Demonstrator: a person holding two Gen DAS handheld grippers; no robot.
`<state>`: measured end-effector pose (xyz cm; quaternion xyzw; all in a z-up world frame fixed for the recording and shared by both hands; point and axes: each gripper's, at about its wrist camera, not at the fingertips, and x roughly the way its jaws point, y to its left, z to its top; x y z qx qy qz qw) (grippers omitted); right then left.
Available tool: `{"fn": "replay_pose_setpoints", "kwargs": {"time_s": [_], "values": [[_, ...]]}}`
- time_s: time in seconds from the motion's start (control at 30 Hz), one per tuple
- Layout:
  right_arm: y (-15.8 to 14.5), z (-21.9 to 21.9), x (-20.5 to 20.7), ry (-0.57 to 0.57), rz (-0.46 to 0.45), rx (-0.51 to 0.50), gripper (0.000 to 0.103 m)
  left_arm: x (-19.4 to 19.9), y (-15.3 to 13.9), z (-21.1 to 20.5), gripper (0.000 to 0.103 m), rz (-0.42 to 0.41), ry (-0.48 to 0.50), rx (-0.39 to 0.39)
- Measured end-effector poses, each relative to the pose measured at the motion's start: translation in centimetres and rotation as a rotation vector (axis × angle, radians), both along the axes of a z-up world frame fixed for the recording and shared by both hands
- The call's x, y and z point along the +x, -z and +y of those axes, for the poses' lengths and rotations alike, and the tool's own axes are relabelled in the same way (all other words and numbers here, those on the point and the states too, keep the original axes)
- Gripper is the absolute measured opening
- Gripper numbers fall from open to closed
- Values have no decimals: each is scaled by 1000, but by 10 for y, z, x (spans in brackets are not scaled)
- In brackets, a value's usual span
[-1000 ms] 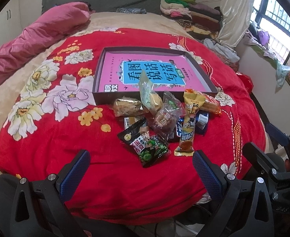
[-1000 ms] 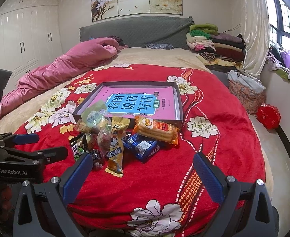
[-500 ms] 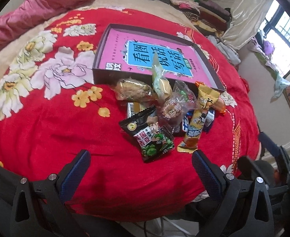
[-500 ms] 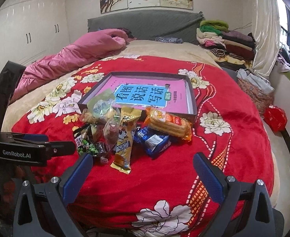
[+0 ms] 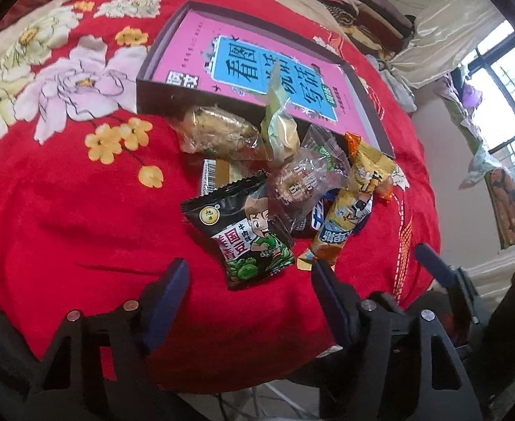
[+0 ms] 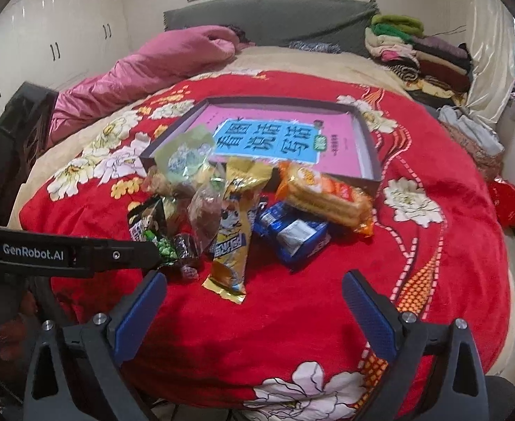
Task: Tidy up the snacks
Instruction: 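Grasp the pea packet with the left tool while the right tool grasps the yellow bag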
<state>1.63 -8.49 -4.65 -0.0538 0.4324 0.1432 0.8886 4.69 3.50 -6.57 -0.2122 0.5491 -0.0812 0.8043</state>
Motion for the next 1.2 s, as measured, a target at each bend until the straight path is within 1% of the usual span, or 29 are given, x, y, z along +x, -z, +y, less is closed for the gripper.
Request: {"fn": "replay_pose_setpoints", "kwargs": {"time_s": [0.17, 0.23, 0.3, 0.43, 0.6, 0.73, 0.8, 0.87, 0.97, 1.0, 1.07, 1.13, 1.2], "values": [[9, 5, 8, -14, 34, 5, 92, 7, 9, 3, 72, 32, -30, -56], [12, 7, 11, -18, 36, 11, 89, 10, 13, 5, 69, 49, -43, -87], [14, 8, 14, -18, 38, 20, 82, 14, 17, 4, 66, 63, -53, -107], [21, 10, 24, -15, 54, 43, 73, 20, 21, 3, 63, 71, -58, -128], [33, 10, 37, -20, 98, 90, 54, 25, 23, 4, 60, 78, -64, -149], [40, 12, 44, -29, 126, 120, 43, 25, 25, 6, 59, 83, -75, -155], [42, 13, 45, -39, 134, 137, 33, 26, 27, 6, 59, 87, -78, -158], [43, 13, 46, -40, 141, 145, 29, 25, 28, 8, 59, 92, -86, -166], [41, 11, 46, -38, 135, 154, 27, 24, 31, 10, 57, 99, -99, -173], [40, 10, 46, -38, 133, 160, 26, 24, 31, 10, 56, 101, -105, -176], [37, 7, 45, -36, 125, 169, 25, 25, 33, 11, 49, 105, -108, -185], [34, 7, 45, -35, 110, 165, 25, 26, 35, 11, 46, 110, -111, -196], [31, 6, 44, -34, 100, 168, 25, 27, 37, 12, 45, 110, -115, -205]]}}
